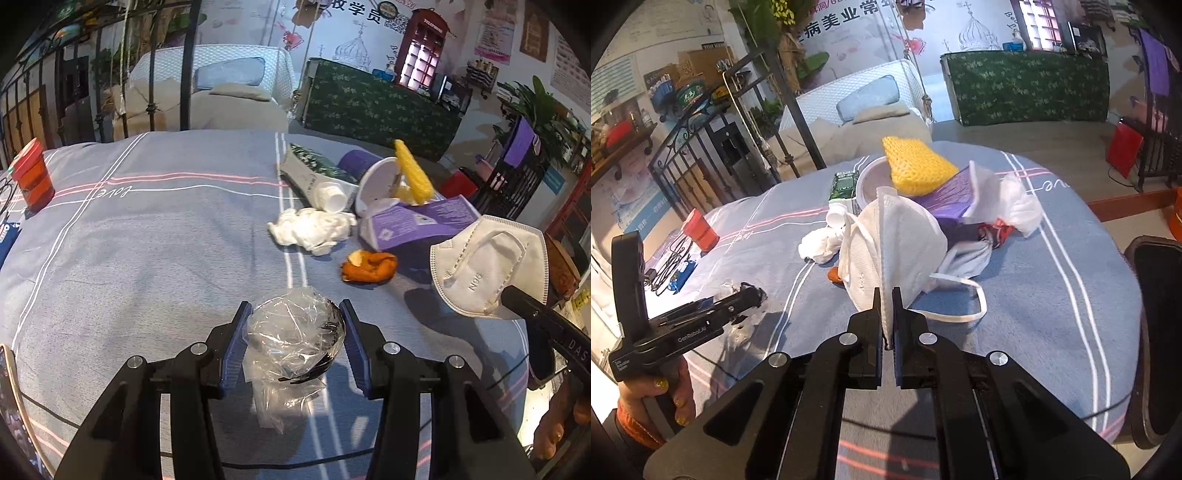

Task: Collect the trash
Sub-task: 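Grasp the white face mask with the right gripper and lift it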

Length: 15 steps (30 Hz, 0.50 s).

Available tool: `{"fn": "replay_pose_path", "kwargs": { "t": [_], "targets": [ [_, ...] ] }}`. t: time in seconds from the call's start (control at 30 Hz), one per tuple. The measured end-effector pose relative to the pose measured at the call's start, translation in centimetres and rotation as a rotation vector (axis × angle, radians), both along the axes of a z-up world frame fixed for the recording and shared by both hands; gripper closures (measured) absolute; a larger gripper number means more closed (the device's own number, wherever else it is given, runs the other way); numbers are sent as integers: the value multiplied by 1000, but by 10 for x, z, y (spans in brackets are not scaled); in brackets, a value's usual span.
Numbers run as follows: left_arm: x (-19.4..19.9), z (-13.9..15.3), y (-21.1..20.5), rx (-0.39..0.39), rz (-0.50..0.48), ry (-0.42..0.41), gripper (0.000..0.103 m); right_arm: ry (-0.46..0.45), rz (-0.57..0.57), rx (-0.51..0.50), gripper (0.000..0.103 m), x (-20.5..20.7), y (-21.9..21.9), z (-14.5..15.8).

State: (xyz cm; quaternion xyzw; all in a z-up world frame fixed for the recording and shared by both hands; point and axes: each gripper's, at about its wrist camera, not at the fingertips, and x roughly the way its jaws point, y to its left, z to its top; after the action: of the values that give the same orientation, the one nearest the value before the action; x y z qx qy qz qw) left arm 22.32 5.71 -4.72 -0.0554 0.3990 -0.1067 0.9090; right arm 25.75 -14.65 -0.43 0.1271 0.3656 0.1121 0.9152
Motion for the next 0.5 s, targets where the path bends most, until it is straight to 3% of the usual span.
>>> {"fn": "replay_pose_path", "kwargs": {
  "t": [0.3, 0.5],
  "targets": [
    [-12, 8, -48, -11, -97, -24, 56, -78, -55, -3, 98, -37, -27, 21],
    [-21, 9, -98, -22, -199, -31, 56, -102, -159, -3, 98, -65, -71, 27]
  ]
}}
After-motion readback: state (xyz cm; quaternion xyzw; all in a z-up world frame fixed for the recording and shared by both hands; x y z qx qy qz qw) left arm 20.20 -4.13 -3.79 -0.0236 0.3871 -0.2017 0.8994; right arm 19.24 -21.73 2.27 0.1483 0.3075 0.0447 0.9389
